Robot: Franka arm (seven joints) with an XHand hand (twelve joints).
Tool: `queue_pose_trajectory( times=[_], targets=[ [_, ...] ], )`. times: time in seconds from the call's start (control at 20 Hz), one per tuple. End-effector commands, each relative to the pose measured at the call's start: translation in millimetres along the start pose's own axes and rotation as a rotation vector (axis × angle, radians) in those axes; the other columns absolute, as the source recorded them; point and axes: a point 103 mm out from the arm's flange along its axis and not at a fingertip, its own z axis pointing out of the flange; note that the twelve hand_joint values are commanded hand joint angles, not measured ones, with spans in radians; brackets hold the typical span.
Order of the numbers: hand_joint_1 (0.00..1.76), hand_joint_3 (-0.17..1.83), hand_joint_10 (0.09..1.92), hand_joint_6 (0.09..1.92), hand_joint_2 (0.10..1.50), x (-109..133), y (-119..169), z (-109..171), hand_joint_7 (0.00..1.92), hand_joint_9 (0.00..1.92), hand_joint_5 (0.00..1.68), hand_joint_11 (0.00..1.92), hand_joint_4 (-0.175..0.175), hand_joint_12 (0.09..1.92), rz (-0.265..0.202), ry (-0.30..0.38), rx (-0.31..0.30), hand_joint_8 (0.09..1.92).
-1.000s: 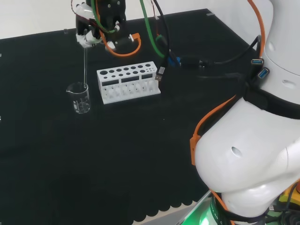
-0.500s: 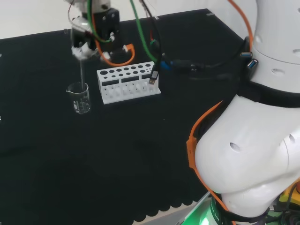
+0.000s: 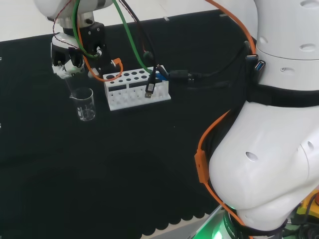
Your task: Stir in the beaker to the left of the white test tube rack with the glass rod.
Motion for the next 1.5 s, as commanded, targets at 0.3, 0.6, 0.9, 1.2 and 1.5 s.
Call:
queue_pose_trajectory(
  times=[0.3,0.6,0.9,1.2,1.5],
  targets=[
    [1.32,-0.02,0.26,0.42,1.02,-25.1,4.9,-24.6,1.33,1.79,1.17,1.52,-0.175,0.67,0.026,0.005,-0.022,0.69],
    [1.32,-0.02,0.26,0.42,1.02,-44.4,-1.9,-34.5,1.33,1.79,1.17,1.52,-0.175,0.67,0.060,0.008,-0.033,0.69],
    [1.32,-0.02,0.26,0.43,1.02,-44.8,-13.8,-27.3,1.33,1.79,1.17,1.52,-0.175,0.67,0.081,-0.025,-0.010,0.69],
    [1.32,-0.02,0.26,0.43,1.02,-27.6,-19.3,-23.4,1.33,1.79,1.17,1.51,-0.175,0.67,0.058,-0.063,0.016,0.69],
    [1.32,-0.02,0.26,0.43,1.02,-35.2,-32.1,-23.0,1.33,1.79,1.17,1.51,-0.175,0.68,0.060,-0.048,0.016,0.69]
  ],
)
